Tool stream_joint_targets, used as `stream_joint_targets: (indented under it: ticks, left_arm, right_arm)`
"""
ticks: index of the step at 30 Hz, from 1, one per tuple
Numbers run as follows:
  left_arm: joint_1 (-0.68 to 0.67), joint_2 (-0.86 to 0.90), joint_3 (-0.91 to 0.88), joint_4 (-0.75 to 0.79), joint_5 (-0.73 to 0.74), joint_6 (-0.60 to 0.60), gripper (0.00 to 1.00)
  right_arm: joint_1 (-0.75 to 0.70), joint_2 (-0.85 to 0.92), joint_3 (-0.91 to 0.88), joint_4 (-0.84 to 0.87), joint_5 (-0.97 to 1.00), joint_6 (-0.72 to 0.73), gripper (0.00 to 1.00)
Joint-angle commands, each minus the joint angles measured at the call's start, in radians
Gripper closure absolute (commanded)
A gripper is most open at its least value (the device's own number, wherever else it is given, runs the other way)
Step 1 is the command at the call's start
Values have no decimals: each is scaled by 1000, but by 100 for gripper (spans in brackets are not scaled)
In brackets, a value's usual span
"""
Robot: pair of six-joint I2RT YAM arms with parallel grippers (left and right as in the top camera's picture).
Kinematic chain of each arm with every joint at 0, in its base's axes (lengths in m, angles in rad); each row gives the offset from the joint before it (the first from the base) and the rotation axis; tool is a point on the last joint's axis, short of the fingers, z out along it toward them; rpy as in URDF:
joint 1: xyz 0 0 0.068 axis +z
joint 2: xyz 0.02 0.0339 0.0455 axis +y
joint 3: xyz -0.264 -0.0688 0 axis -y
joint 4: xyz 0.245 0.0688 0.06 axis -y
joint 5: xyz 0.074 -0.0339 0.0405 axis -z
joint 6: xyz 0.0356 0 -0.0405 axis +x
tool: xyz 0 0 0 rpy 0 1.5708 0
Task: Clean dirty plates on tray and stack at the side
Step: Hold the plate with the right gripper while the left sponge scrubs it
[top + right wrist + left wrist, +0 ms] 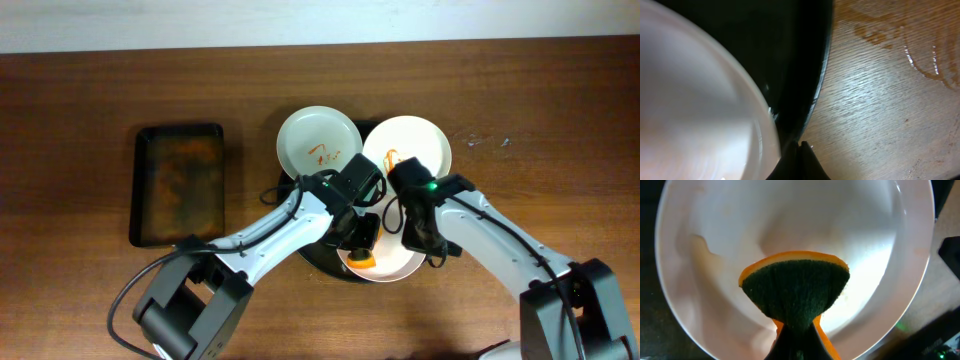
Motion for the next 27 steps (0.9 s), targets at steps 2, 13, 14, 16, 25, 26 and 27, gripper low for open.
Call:
stream_joint_targets:
  ticks: [2,13,14,16,25,26,27]
  left_arm:
    - [-6,2,-29,45,-19,-117,100]
    - [-44,19,-48,114,-153,-158,100]
    - [-43,19,-48,106,-206,-158,100]
    - [-39,19,-48,74,-296,-162,99]
    - [-39,20,-193,153,-336,-261,99]
    - [-37,20,-193,151,-342,-261,100]
    - [-35,20,-193,149,-362,-261,99]
  right_arm:
    - [-30,-11,3,-3,-69,-3,96]
    - [-116,-12,3,106,-383,-111,96]
    - [-116,-12,3,146,-427,-172,96]
    - [-116,-11,3,235,-541,-293,96]
    - [-116,116,0,299,-522,-281,96]
    - [-116,137,0,298,-521,-281,96]
    - [-116,147,0,291,-513,-281,96]
